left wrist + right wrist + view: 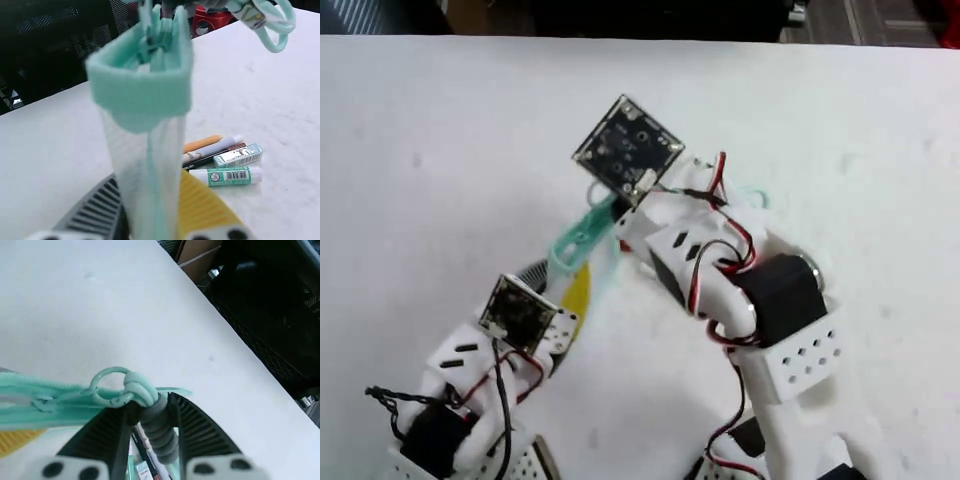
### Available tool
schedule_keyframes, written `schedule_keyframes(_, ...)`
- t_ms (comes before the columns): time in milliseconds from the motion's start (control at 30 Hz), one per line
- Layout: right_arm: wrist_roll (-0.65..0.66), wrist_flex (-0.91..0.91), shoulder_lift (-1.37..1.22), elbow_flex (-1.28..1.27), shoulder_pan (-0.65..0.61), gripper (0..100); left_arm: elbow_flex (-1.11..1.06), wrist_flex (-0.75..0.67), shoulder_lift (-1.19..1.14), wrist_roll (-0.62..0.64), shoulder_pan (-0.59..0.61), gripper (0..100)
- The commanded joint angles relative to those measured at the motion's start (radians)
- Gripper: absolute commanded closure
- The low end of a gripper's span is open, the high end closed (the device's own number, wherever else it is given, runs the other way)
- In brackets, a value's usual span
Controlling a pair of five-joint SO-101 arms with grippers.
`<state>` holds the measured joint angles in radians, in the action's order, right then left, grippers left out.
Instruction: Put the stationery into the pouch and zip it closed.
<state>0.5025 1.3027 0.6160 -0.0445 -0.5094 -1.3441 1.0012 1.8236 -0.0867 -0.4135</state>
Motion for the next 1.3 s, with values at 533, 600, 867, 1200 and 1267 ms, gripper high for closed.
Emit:
schedule_keyframes(533,0.009,-0.099,0.002,-0.008,0.17,98.1,0.02,0.005,0.005,-0.014,0.004,98)
schedule_keyframes(600,0.009,-0.122,0.002,-0.023,0.173,98.1,0.02,0.005,0.005,-0.014,0.002,98)
schedule_keyframes(867,0.009,-0.222,0.002,-0.12,0.177,98.1,0.02,0.006,0.005,-0.014,0.005,98)
schedule_keyframes(1200,0.008,-0.252,0.002,-0.118,0.249,98.1,0.023,0.006,0.005,-0.014,0.005,98)
schedule_keyframes(1267,0.006,-0.252,0.002,-0.118,0.249,98.1,0.023,0.008,0.005,-0.014,0.005,98)
